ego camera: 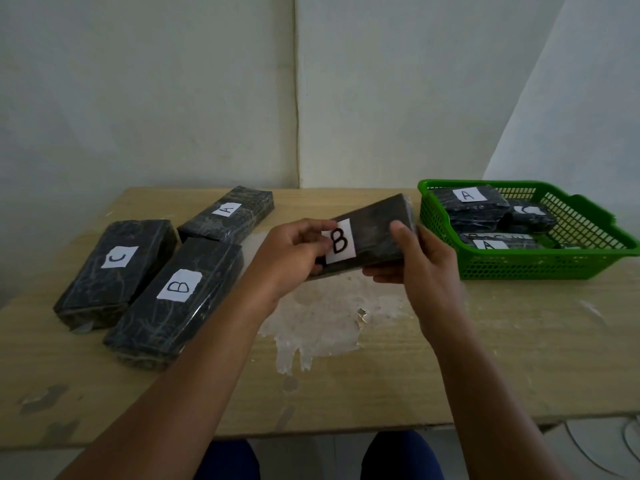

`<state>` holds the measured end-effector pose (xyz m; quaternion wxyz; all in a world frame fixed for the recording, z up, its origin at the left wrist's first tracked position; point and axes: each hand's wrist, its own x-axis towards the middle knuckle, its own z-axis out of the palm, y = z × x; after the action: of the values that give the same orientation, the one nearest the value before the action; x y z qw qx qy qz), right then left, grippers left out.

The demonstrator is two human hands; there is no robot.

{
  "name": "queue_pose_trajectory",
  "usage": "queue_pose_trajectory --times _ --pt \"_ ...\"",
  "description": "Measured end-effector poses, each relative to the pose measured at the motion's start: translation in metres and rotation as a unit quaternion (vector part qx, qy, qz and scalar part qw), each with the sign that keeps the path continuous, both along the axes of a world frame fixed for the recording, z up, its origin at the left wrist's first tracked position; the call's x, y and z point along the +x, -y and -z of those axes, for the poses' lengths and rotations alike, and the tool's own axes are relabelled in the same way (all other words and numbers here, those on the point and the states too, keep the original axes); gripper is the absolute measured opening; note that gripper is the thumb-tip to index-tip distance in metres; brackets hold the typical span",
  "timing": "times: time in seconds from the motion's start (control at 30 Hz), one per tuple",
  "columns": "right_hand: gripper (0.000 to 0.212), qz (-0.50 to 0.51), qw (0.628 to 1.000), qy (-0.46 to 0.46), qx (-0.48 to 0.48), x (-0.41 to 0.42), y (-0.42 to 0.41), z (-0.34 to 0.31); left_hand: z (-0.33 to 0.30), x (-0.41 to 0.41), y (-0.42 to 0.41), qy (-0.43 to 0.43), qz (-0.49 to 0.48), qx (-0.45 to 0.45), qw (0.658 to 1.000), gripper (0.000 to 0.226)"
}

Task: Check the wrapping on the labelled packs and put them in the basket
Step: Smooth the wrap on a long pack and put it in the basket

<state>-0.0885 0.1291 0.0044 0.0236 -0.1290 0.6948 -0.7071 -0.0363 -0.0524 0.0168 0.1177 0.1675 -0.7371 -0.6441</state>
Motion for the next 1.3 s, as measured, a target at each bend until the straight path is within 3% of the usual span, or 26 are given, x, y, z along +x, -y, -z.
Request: queue_pose_trajectory --times 0.1,0.23,0.47,0.53,0.63,0.73,0.83,0.9,1.03,1.13,1.3 --pt "0.027 0.029 0.997 0.058 -0.041 -0.004 -0.002 0.002 0.007 0.000 0.006 -0.010 0.004 -0.109 0.994 0.053" --pt "0.039 0.044 0.991 0.111 -0.063 -0.011 -0.007 0.008 0.014 0.001 0.014 -0.048 0.014 -0.252 0.966 0.052" --pt "0.042 0.051 0.976 0.202 -0.059 -0.028 -0.008 0.021 0.027 -0.005 0.011 -0.057 0.078 -0.436 0.895 0.065" --pt "0.045 0.036 0.978 0.205 -0.015 -0.032 -0.008 0.031 0.033 -0.010 0.013 -0.039 0.088 -0.443 0.891 0.062" --pt "0.061 0.054 0.970 0.089 0.221 -0.040 -0.008 0.052 0.046 -0.022 0.018 0.004 0.094 -0.464 0.881 0.061" --pt "0.051 0.107 0.901 -0.058 0.416 -0.046 -0.019 0.074 0.060 -0.040 0.022 0.039 0.088 -0.488 0.867 0.060" --pt "0.039 0.081 0.820 -0.115 0.554 -0.051 -0.027 0.099 0.072 -0.063 0.021 0.058 0.091 -0.497 0.861 0.059" --pt "0.041 0.070 0.801 -0.112 0.583 -0.053 -0.027 0.105 0.081 -0.079 0.017 0.061 0.095 -0.495 0.862 0.057" --pt "0.045 0.072 0.801 -0.118 0.582 -0.056 -0.024 0.106 0.099 -0.110 0.003 0.031 0.103 -0.474 0.874 0.057" --pt "0.045 0.070 0.800 -0.114 0.585 -0.057 -0.024 0.107 0.112 -0.127 -0.006 0.016 0.070 -0.497 0.865 0.062" --pt "0.044 0.069 0.801 -0.122 0.582 -0.059 -0.025 0.110 0.132 -0.125 -0.014 -0.032 -0.004 -0.375 0.927 0.081"
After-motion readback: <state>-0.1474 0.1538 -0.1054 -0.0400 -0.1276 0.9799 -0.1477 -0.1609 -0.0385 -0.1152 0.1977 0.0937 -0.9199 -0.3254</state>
